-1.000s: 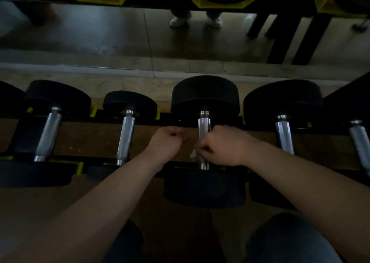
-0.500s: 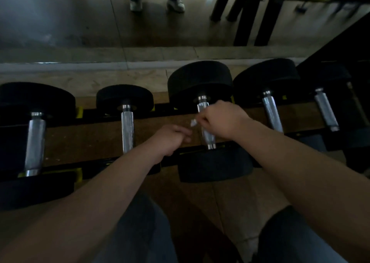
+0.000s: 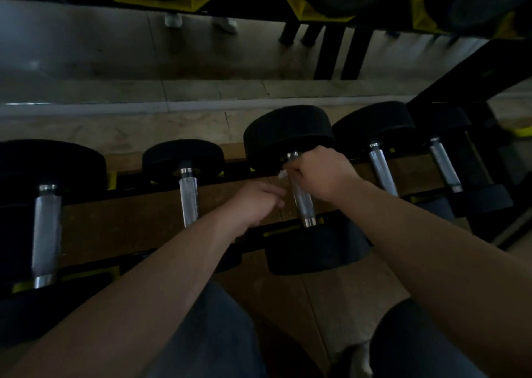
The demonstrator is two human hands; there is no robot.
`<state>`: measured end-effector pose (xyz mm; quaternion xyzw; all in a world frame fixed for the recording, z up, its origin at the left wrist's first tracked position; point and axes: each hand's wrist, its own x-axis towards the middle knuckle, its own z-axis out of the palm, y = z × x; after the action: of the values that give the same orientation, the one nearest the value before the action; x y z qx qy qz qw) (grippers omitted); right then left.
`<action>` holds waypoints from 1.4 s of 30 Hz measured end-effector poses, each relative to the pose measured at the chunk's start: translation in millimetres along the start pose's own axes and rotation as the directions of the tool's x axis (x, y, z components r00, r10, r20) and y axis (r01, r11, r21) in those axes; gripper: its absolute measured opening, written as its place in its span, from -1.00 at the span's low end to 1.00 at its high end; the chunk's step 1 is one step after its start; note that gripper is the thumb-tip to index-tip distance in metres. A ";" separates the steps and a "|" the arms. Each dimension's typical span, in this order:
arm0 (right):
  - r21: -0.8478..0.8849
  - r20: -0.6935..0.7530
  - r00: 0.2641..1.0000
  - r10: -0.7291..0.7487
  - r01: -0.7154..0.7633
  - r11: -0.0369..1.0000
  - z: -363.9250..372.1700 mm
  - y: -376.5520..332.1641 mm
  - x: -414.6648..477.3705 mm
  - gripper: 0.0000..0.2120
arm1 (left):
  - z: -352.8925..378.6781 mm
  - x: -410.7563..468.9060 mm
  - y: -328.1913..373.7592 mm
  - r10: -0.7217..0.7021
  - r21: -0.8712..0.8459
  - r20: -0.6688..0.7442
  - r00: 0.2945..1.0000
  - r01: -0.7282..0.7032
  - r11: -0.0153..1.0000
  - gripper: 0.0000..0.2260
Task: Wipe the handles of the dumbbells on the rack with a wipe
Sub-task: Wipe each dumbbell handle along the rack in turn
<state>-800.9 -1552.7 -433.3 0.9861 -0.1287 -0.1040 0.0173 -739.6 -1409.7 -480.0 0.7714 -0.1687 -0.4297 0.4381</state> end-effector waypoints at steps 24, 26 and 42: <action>0.527 -0.208 0.978 0.015 0.099 0.844 45.6 49.2 -2.4 -0.82 | 14.3 24.9 -10.5 0.084 -0.071 -0.049 0.995 -0.087 0.994 -0.82; 0.554 -0.245 0.963 0.116 0.041 0.832 42.6 50.3 6.6 -0.81 | 13.4 24.0 -8.6 0.068 -0.094 -0.062 0.996 -0.073 0.993 -0.83; 0.470 -0.213 0.966 0.147 -0.031 0.882 39.5 57.0 2.6 -0.83 | 5.3 16.1 -4.3 -0.108 -0.147 -0.061 0.992 0.098 0.984 -0.83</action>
<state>-821.1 -1608.8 -469.0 0.9598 -0.1921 0.0517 -0.1979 -735.1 -1420.4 -493.1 0.7598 -0.0821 -0.4360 0.4752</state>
